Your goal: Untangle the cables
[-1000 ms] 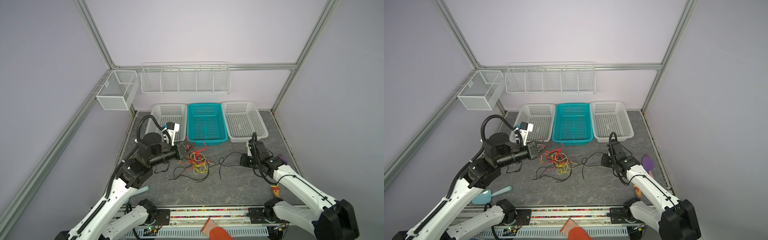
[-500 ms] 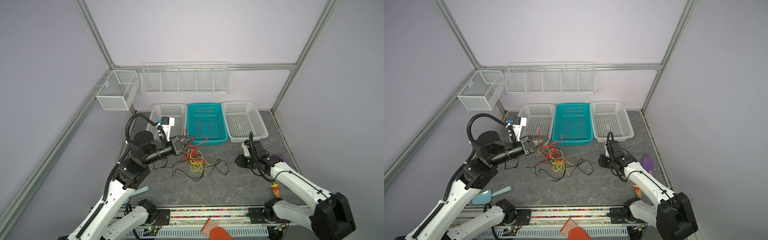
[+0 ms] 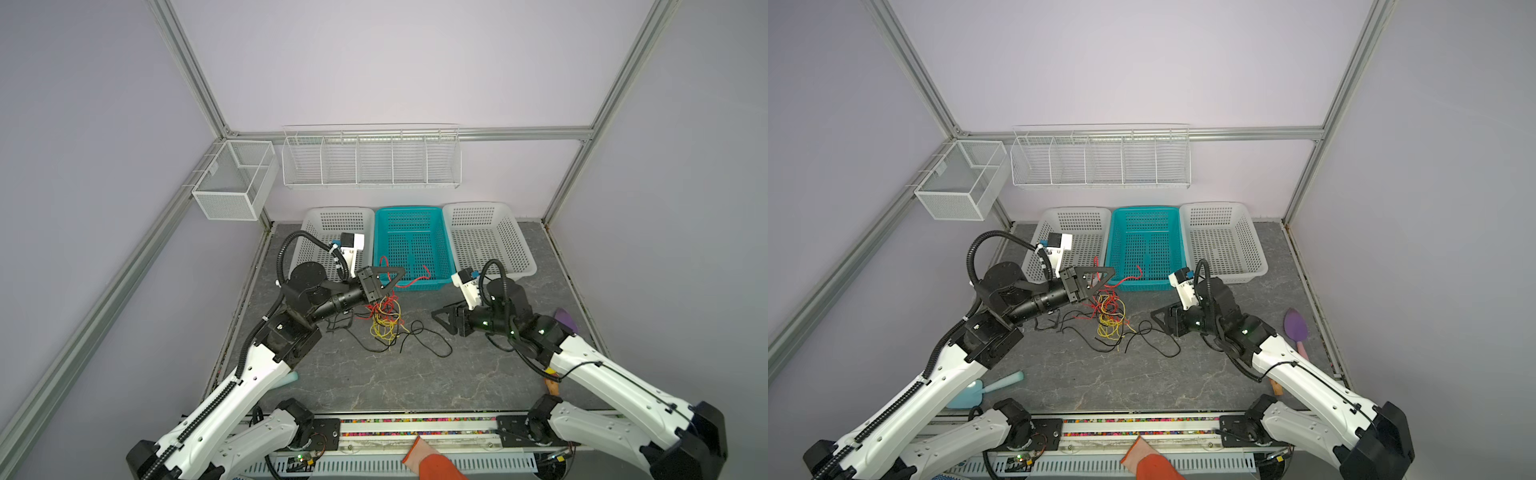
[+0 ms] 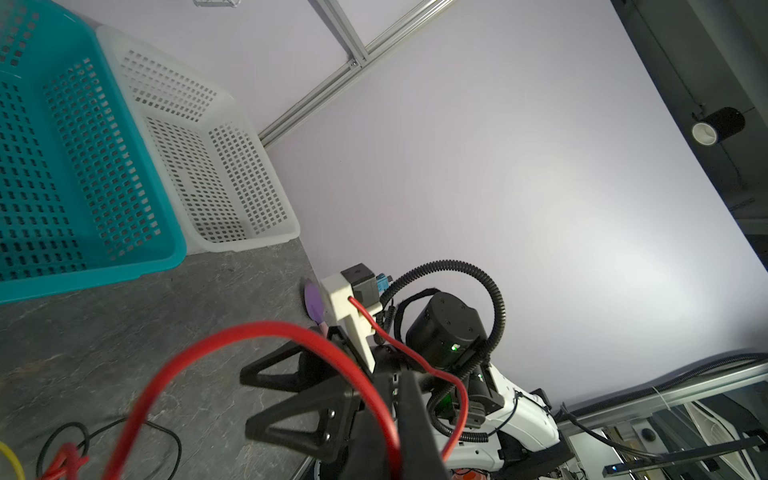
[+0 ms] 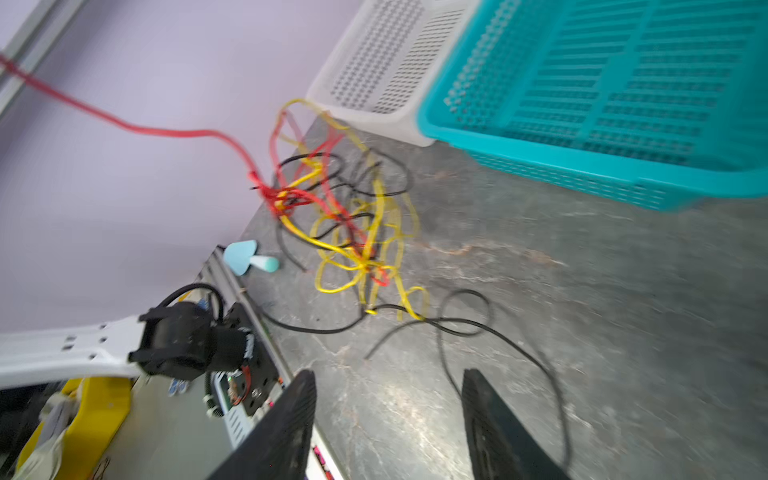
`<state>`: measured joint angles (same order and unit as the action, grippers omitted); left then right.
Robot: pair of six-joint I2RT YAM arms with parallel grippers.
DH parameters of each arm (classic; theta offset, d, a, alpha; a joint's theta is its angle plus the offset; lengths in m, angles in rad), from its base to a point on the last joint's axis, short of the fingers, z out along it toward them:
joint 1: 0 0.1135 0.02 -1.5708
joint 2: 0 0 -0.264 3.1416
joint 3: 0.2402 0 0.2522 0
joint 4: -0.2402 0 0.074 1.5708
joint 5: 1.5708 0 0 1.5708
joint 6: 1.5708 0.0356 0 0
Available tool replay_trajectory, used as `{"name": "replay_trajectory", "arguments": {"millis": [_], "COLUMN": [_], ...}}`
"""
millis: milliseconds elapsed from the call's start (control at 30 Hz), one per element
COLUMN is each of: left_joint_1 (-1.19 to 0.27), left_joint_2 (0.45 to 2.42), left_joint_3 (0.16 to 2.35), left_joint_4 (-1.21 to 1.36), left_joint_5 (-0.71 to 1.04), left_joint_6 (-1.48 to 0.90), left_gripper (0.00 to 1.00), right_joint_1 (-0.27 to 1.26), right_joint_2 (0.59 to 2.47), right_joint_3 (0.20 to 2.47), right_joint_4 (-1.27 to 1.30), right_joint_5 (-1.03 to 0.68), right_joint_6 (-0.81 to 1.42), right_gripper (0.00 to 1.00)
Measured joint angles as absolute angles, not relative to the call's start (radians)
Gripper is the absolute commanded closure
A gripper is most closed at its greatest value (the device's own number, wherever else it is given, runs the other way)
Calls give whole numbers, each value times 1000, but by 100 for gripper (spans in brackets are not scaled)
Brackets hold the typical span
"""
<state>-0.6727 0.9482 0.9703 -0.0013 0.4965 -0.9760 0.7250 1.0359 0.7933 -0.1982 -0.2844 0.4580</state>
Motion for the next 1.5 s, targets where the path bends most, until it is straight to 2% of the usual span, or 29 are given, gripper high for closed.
{"name": "replay_trajectory", "arguments": {"millis": [267,500,633,800,1067,1200,1300,1400,1500], "left_joint_1": [-728,-741,-752,-761,-771,-784,-798,-806,-808], "left_joint_2": [976,982,987,991,992,992,997,1000,1001], "left_joint_3": [936,890,878,877,849,831,825,825,824], "left_joint_4": [124,197,235,269,306,321,340,357,373], "left_joint_5": [435,400,388,377,358,347,340,336,336], "left_joint_6": [-1014,-1048,-1061,-1063,-1066,-1068,-1081,-1089,-1092], "left_gripper": [100,100,100,100,100,100,100,100,100], "right_joint_1": [852,870,885,907,921,926,931,932,933], "right_joint_2": [1153,1192,1232,1269,1307,1328,1346,1359,1365], "right_joint_3": [793,794,800,805,833,834,834,834,834], "right_joint_4": [4,104,148,171,207,224,237,247,251], "right_joint_5": [-271,-198,-171,-136,-101,-81,-65,-45,-29], "right_joint_6": [473,479,482,482,496,501,502,502,506], "right_gripper": [54,67,71,72,63,62,68,82,89]}}
